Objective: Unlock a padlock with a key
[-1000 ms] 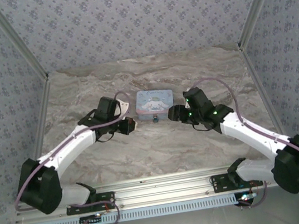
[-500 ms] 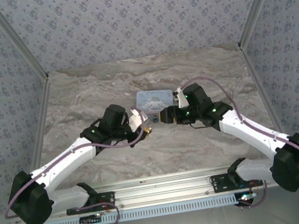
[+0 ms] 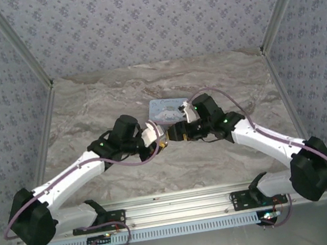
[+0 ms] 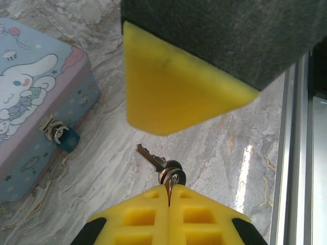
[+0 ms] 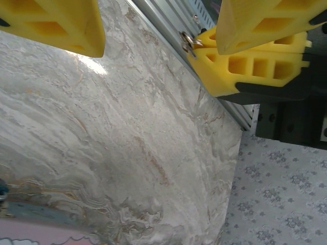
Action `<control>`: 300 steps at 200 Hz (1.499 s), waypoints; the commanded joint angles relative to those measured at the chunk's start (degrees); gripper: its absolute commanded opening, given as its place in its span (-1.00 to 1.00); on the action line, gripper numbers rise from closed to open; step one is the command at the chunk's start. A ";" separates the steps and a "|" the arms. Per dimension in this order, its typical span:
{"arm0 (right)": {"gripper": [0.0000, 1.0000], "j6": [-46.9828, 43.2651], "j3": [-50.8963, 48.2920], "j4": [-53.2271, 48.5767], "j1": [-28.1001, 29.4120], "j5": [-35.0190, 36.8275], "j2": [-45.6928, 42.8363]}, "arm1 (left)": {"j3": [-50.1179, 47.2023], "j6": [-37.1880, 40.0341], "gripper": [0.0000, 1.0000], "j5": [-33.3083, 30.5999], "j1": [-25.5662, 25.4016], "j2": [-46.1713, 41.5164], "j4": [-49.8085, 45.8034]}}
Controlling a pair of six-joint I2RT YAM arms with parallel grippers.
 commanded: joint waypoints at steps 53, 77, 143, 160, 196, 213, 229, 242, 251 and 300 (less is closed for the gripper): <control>0.05 -1.17 2.07 3.38 0.87 -2.31 3.62 | 3.30 1.20 -1.00 4.69 -0.42 -0.31 -1.99; -0.07 -1.00 2.35 3.80 1.44 -3.18 4.40 | 3.67 1.23 -1.00 4.82 -0.55 -0.04 -2.50; -0.26 -0.95 2.69 3.30 2.69 -3.59 5.10 | 4.04 1.13 -1.00 4.52 -0.44 0.45 -3.02; -0.43 -0.81 2.61 3.06 2.80 -3.44 5.23 | 4.19 1.11 -1.00 4.52 -0.49 0.64 -3.13; -0.88 0.18 3.34 0.60 2.59 -0.16 5.02 | 3.80 0.86 -1.00 3.39 -0.44 0.65 -2.77; -1.00 0.87 4.31 -1.75 2.81 3.91 4.37 | 2.94 -0.03 -1.00 2.33 -0.46 0.48 -1.22; -1.00 2.62 5.28 -4.31 2.91 9.74 3.38 | 1.75 -1.77 -0.94 1.31 -0.53 0.10 1.18; -1.00 4.66 6.32 -6.92 2.86 14.44 2.65 | 0.61 -3.44 -0.53 0.14 -0.45 -0.26 3.29; -1.00 5.87 7.09 -8.14 2.94 17.37 1.94 | -0.42 -4.24 -0.31 -0.76 -0.51 -0.78 4.93; -1.00 13.63 9.80 -13.86 4.86 31.06 -2.38 | -11.02 -10.18 -0.10 -6.88 -0.57 -7.42 25.06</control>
